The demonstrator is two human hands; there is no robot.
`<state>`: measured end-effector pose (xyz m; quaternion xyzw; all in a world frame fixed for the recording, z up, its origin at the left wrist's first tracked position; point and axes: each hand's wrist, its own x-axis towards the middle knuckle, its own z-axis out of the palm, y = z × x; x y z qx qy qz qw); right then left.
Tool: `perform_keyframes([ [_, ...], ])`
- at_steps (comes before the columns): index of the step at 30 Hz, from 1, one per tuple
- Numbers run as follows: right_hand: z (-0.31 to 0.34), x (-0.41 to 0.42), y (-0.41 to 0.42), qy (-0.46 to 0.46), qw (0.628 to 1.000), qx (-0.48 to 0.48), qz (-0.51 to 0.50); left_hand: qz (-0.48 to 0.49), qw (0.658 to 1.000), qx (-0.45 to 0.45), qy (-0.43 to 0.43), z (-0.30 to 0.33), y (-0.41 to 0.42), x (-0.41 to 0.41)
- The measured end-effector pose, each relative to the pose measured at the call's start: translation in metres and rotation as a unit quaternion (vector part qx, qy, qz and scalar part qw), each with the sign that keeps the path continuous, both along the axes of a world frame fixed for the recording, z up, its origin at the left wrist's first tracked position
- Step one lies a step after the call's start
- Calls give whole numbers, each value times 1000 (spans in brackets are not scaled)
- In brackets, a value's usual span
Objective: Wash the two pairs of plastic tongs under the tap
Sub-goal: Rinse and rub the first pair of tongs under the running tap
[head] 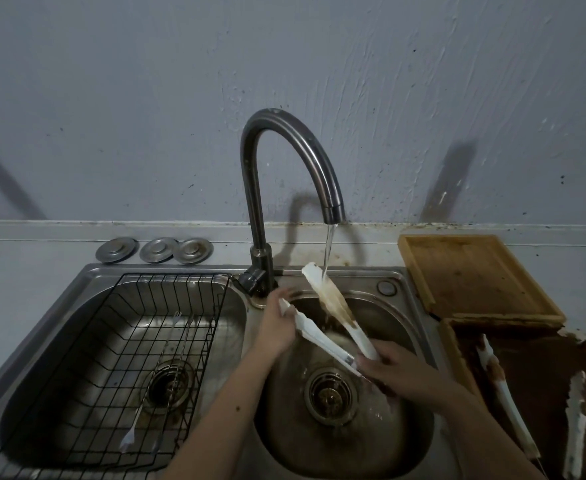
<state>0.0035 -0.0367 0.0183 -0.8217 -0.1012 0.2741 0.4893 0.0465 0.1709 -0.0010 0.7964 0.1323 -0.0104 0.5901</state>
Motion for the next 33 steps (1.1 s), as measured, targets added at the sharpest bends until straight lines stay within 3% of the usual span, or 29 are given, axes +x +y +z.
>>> perform_keyframes([
  [4, 8, 6, -9, -46, 997, 20, -64, -84, 986, 147, 6, -15, -4, -5],
  [6, 11, 12, -6, -87, 995, 11, -52, -86, 984, 155, -15, -15, -9, -7],
  [7, 13, 15, -1, -96, 994, 7, -52, -90, 990, 111, -16, -12, -12, -8],
  [9, 17, 20, 10, -83, 993, 24, -77, -102, 992, -73, 9, -3, -21, -13],
  [11, 19, 26, 24, -59, 992, 61, -92, -116, 949, -290, 45, 6, -29, -19],
  [13, 21, 34, 40, -26, 993, 66, -94, -118, 905, -403, 70, 12, -31, -25],
  [16, 23, 41, 60, -12, 998, -14, -64, -98, 882, -449, 101, 16, -27, -30],
  [20, 21, 47, 74, -36, 991, -112, -68, 22, 837, -519, 171, 2, -20, -29],
  [25, 16, 46, 84, -15, 981, -185, -66, 69, 809, -538, 229, -11, -21, -30],
  [28, 14, 40, 78, -60, 977, -193, -68, 60, 798, -555, 228, -14, -20, -26],
  [33, 16, 32, 55, -97, 970, -218, -34, 190, 757, -593, 199, -15, -11, -4],
])
